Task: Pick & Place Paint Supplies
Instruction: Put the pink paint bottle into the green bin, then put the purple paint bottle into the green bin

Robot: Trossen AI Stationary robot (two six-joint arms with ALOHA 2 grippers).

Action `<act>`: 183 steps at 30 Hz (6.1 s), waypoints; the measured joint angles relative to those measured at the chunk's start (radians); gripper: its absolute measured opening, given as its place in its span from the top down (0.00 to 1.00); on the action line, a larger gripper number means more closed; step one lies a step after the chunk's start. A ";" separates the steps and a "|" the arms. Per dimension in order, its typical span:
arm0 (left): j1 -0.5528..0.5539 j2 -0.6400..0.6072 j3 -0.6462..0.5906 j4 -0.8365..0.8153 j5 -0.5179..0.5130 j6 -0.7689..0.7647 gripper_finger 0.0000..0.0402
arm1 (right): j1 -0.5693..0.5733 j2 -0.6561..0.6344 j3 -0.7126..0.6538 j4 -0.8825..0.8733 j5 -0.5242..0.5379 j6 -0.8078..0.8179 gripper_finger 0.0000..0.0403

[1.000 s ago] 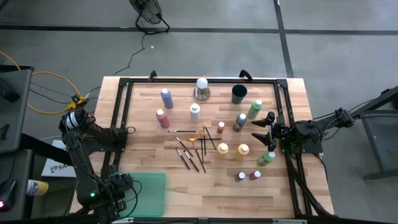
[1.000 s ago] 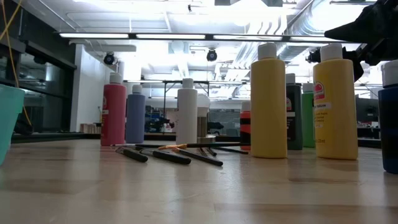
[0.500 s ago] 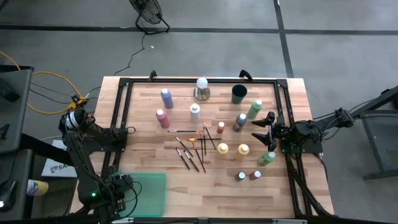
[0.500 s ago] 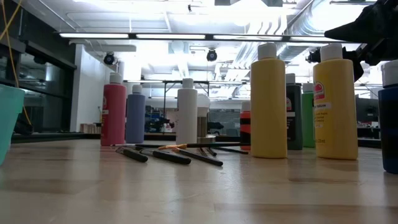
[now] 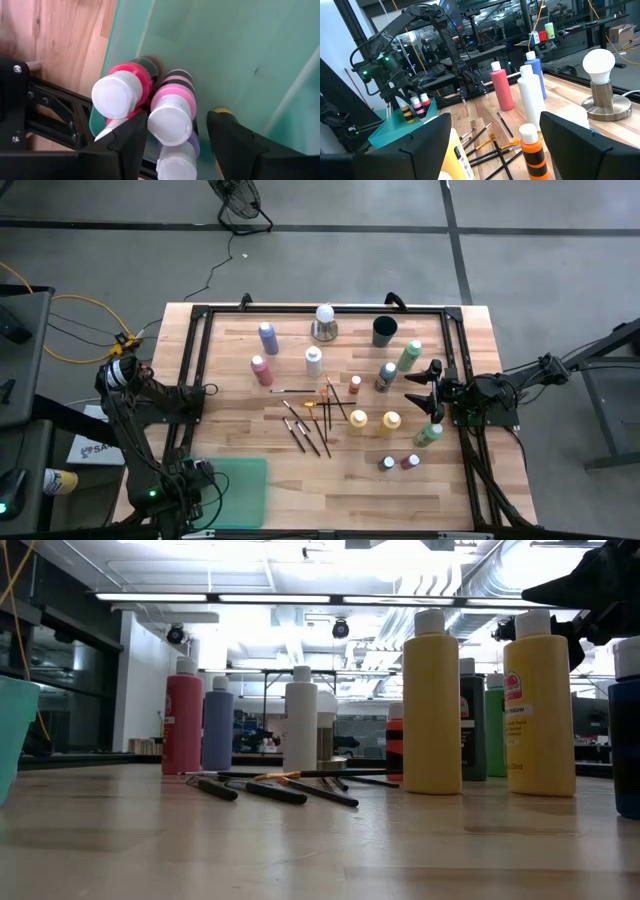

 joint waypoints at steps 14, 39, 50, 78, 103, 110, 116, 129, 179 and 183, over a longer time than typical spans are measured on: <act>0.001 -0.001 0.142 -0.088 -0.095 0.070 0.48 | 0.000 0.000 0.000 0.000 0.000 0.000 0.26; 0.447 -0.065 0.179 -0.085 -0.188 0.413 0.48 | 0.000 0.000 0.000 0.000 0.000 0.000 0.26; 0.537 -0.206 0.179 -0.008 -0.522 0.459 0.48 | 0.000 0.000 0.000 0.000 0.000 0.000 0.26; 0.853 -0.523 -0.009 0.453 -0.341 1.179 0.48 | 0.000 0.000 0.000 0.069 -0.129 0.732 0.26; 1.035 -0.534 -0.016 0.534 -0.210 1.151 0.48 | 0.001 0.546 0.871 -0.590 -0.252 0.430 0.26; 1.035 -0.534 -0.016 0.512 -0.211 1.113 0.48 | 0.087 0.810 1.112 -0.811 -0.453 0.544 0.26; 1.035 -0.534 -0.016 0.513 -0.212 1.124 0.48 | 0.286 0.943 1.172 -0.901 -0.458 0.847 0.26; 1.035 -0.534 -0.016 0.485 -0.134 1.206 0.48 | 0.681 1.238 1.174 -1.083 -0.362 1.605 0.26; 1.035 -0.534 -0.015 0.487 -0.132 1.222 0.48 | 0.731 2.028 1.176 -1.079 0.072 1.898 0.26; 1.035 -0.534 -0.015 0.487 -0.132 1.219 0.48 | 0.722 2.036 1.176 -1.097 0.077 1.920 0.26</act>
